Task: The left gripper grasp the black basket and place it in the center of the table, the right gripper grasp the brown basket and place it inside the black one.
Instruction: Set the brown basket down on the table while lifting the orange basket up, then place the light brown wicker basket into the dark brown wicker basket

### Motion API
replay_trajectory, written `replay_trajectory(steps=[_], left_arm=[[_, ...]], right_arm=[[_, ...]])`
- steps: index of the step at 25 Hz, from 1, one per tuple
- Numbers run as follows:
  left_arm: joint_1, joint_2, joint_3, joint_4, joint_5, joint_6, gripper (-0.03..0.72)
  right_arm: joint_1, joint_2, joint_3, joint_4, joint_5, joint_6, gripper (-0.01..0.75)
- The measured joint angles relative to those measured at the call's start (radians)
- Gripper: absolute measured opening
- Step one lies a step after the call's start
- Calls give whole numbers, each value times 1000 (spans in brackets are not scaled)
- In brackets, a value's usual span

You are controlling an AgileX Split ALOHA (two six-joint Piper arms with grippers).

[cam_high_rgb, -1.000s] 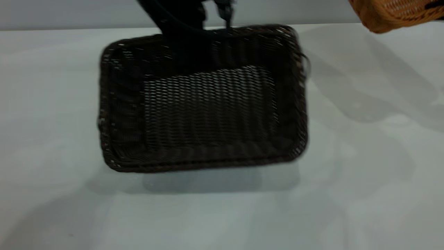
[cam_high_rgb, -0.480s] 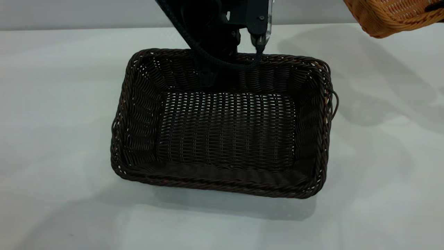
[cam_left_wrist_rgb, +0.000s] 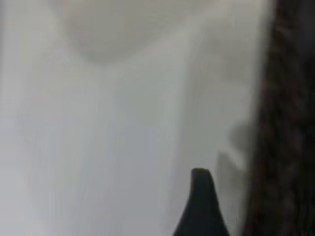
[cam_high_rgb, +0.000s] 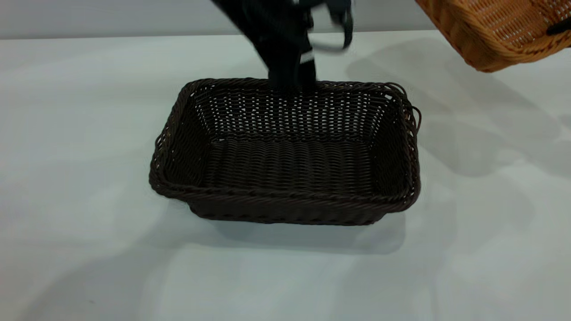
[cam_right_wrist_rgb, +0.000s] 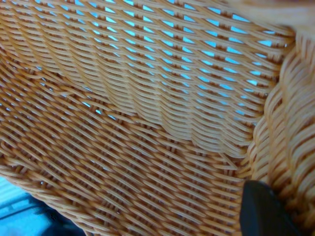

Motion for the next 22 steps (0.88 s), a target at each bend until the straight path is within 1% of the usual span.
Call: replay_trajectory(steps=[2,4,7,8,11,13,15,17,19,22], left_arm=[[21,-39,0,-3,-2,-65,517],[57,-76,0,-3,27,-119,518],[146,-133,0,-3,104,-200,518],[185,-152,0,-3,132,-231,518],[306,-197,0,-3,186,-316,518],[385,-216,0,-3,191,-357,518],[444,-223,0,-3,192,-377,518],[489,-223,0,-3,196,-393,518],[519,-223,0,-2,200,-403,518],[547,-223,0,-2,201,-407,518]], right_arm=[[0,0,-1,-29,4,12,64],[6,0,-2,-65,16,32,64],[35,0,-2,-111,30,59,64],[52,0,-2,-124,35,66,64],[108,0,-3,-166,51,85,64],[154,0,-16,-202,65,109,64],[200,0,-33,-250,77,160,64],[254,-1,-55,-303,79,214,64],[307,-8,-75,-362,81,279,64],[395,-17,-95,-451,97,373,64]])
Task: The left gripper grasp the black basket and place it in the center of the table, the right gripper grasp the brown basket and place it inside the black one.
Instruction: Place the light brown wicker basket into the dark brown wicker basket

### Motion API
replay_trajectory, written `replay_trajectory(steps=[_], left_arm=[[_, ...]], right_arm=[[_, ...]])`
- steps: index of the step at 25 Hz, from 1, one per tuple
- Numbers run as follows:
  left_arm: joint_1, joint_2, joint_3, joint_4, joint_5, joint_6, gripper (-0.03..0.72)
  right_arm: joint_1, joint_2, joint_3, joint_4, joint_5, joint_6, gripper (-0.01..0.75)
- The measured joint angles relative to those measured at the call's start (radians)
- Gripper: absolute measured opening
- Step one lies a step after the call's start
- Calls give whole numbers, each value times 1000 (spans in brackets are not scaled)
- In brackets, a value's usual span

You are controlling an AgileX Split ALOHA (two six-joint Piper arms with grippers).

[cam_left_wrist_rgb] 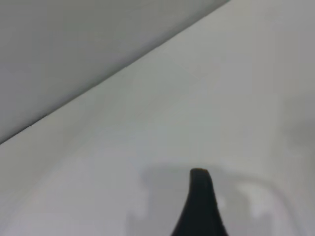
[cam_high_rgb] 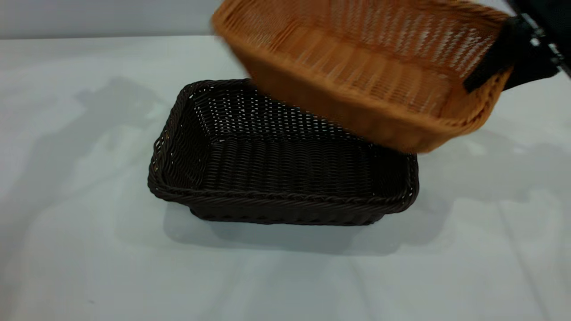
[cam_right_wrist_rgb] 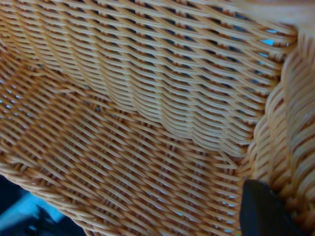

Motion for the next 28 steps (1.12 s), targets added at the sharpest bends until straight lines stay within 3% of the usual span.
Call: replay_trajectory(steps=[6,12,28], left_arm=[[5,0,0,0,2,0,518],[5,0,0,0,3,0,518],[5,0,0,0,29,0,518]], right_arm=[[172,-2,-2,-66,-5,76,64],[271,-1,-5,-69,-52,98,64],[263,62,-49,-107,-180,110,64]])
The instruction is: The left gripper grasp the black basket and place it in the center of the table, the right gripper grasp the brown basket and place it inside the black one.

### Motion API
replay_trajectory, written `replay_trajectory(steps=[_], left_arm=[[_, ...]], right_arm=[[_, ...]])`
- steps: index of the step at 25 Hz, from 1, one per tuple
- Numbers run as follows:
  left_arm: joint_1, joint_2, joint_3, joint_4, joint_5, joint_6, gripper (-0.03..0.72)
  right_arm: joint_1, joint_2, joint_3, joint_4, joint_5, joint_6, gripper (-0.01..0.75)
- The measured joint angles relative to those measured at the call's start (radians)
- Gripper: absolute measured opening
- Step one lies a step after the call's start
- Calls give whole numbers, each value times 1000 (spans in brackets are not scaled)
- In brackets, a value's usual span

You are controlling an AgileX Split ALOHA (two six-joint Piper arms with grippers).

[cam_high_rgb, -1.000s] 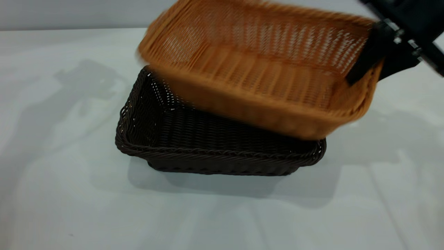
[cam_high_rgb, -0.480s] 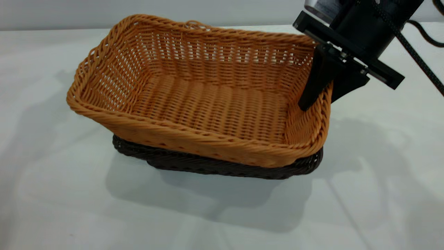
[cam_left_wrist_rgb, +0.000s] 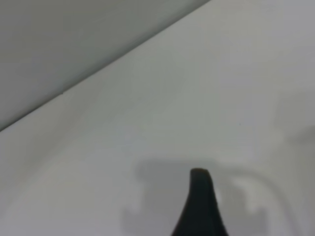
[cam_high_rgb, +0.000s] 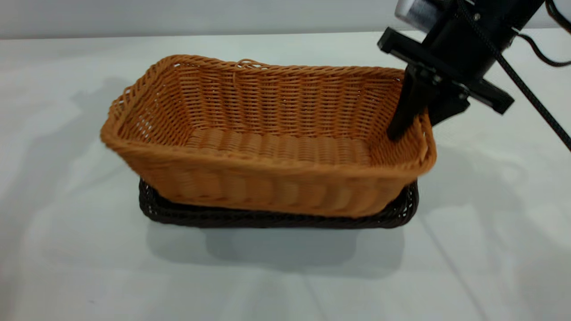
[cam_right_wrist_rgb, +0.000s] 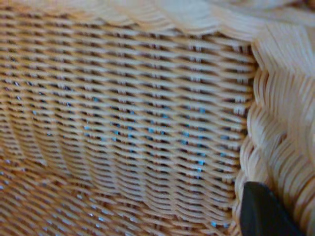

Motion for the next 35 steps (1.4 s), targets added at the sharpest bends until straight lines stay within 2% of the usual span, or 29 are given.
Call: replay_trajectory(steps=[6,15,18,23,26,29,35], left_arm=[[0,0,0,0,11,0,518],[0,0,0,0,14,0,518],[0,0,0,0,14,0,518],[0,0,0,0,14,0,518],[0,-8,0,1,13,0,518],[0,-50,0,3,24,0,518],[0,-219,0,5,121,-25,518]], right_arm=[[-6,31,-30,-31,-61,0,62],[-7,33,-30,-48,-86,-12,76],[-7,33,-30,-48,-86,-12,155],[-7,33,-35,-51,-74,-20,423],[-7,33,-67,-83,-34,-28,555],[-7,15,-119,-125,-5,-26,608],[-7,-135,-252,-307,23,67,603]])
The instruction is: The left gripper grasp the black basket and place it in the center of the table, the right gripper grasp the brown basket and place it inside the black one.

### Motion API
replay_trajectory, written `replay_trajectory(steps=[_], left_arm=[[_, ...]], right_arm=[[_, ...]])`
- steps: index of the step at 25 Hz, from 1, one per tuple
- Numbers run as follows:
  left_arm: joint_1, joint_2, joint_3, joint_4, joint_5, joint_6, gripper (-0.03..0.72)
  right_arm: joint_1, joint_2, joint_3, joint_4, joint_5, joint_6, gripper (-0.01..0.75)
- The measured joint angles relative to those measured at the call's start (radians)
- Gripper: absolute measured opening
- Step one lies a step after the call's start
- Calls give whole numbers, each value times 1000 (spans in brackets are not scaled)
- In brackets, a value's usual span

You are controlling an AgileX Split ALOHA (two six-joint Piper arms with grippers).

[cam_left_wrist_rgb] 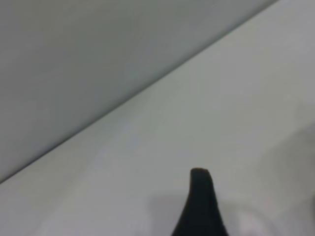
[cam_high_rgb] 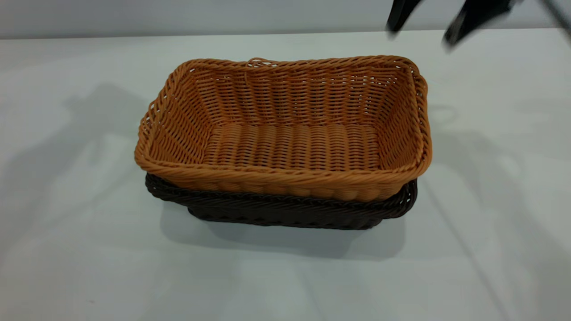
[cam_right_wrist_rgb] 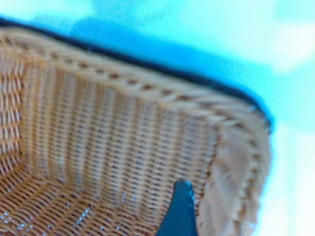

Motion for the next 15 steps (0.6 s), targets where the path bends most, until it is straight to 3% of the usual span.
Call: replay_trajectory(steps=[11,15], left_arm=[[0,-424,0,146,328,-354,518],[0,-555,0,218,476,-520,518]], right_arm=[[-2,-563,-12,-71,126,3,590],[-2,-799,56,-72,165,-17,590]])
